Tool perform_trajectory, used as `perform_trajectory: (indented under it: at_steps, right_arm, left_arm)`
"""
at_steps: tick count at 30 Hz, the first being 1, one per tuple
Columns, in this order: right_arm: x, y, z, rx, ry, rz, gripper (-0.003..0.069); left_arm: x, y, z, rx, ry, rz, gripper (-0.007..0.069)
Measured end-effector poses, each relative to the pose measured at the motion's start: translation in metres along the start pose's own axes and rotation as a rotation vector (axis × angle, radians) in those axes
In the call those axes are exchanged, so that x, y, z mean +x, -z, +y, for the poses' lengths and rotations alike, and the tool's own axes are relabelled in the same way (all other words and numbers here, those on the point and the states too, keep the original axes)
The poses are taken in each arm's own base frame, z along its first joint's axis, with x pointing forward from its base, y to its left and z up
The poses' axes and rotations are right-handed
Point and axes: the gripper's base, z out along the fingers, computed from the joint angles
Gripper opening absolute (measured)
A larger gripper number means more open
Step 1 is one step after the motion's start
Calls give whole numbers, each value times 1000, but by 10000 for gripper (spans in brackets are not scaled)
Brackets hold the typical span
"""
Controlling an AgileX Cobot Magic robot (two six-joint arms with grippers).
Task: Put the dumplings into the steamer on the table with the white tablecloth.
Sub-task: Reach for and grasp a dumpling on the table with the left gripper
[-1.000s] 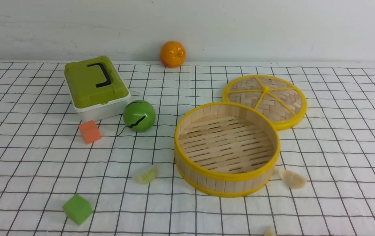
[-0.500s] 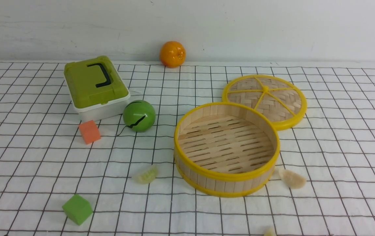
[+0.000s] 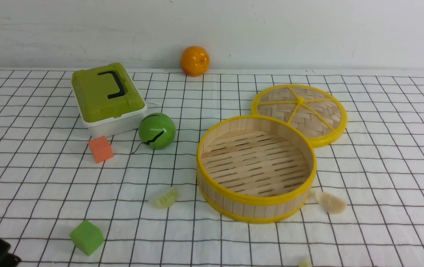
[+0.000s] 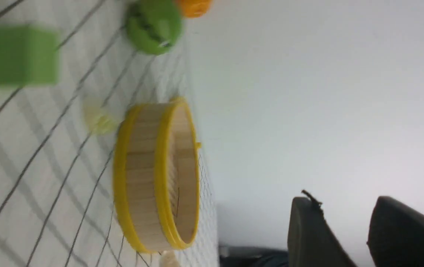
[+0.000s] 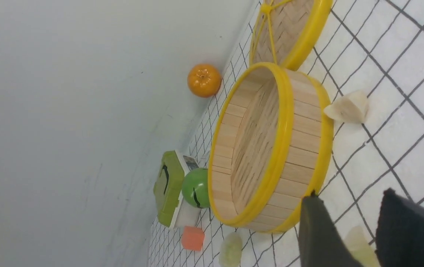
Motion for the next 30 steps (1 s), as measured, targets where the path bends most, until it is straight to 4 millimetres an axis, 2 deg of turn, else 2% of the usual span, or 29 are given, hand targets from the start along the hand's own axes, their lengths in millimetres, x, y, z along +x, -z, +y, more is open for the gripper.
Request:
perform_trajectory:
  at_steps: [1,3,5,7,9,12,15,18,19,21,24,26,27,28,30]
  right_arm:
    - [-1,1,6,-17,41,4,214]
    - [-2,4,16,-44,109,5,194]
    - [-9,11,41,-109,279,-24,132]
    - [-16,16,66,-139,409,-46,62]
    - [-27,14,98,-129,611,-33,-10]
    - [-42,-2,141,-77,931,107,-21]
    - [-48,-22,163,-38,1136,353,-21]
    - [-43,-41,167,-32,1201,574,-20]
    - [-39,-46,164,-20,1199,643,-20]
    - [-32,-50,160,-7,1176,739,-19]
    - [-24,-45,157,-6,1151,858,-18]
    - [-23,-42,156,-9,1151,877,-15]
    - [-22,-41,156,-9,1150,880,-15]
    - [-23,-40,157,-12,1152,877,-15]
    - [-23,-38,158,-16,1156,870,-13]
  left_arm:
    - [-2,5,-19,24,-159,28,231]
    - [-4,7,-37,30,-294,62,212]
    - [-7,2,-57,-49,-476,192,156]
    - [-12,-12,-64,-170,-570,336,95]
    - [-24,-29,-78,-319,-687,511,-5]
    - [-45,-58,-94,-473,-826,671,-13]
    - [-52,-86,-99,-574,-918,822,-13]
    - [-45,-120,-95,-651,-1012,960,-13]
    - [-40,-138,-91,-677,-1056,1012,-13]
    - [-27,-170,-80,-734,-1093,1093,-13]
    - [-6,-216,-62,-790,-1055,1186,-6]
    - [4,-242,-51,-778,-1044,1207,32]
    - [9,-256,-43,-764,-1058,1207,77]
    - [15,-272,-33,-743,-1086,1220,136]
    - [23,-291,-16,-690,-1156,1246,265]
